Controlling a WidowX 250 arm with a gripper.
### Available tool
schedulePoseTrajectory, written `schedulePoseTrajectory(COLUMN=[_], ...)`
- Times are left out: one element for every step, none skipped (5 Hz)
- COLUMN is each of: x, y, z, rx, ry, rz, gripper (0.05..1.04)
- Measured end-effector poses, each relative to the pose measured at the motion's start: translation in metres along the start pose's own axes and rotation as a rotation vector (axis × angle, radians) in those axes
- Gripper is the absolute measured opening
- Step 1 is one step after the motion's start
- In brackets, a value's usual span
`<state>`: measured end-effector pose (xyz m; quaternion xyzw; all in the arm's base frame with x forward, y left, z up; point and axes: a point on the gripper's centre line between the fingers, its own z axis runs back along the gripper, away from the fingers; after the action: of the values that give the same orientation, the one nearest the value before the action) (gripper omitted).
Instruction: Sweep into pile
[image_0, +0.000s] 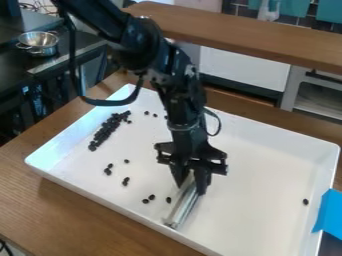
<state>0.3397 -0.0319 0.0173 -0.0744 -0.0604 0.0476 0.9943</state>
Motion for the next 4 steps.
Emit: schedulePoseTrajectory(x=[0.003, 0.005, 0.006, 0.004], y=[0.021, 0.044, 0.067, 0.094], z=[0.003, 0.006, 0.009, 0.015], rx=[0.01, 0.03, 0.052, 0.072], ry=[-0.006, -0.013, -0.025, -0.032], rz=[0.005, -0.004, -0.03, -0.04], gripper=[0.38, 0.38, 0.38, 0.38])
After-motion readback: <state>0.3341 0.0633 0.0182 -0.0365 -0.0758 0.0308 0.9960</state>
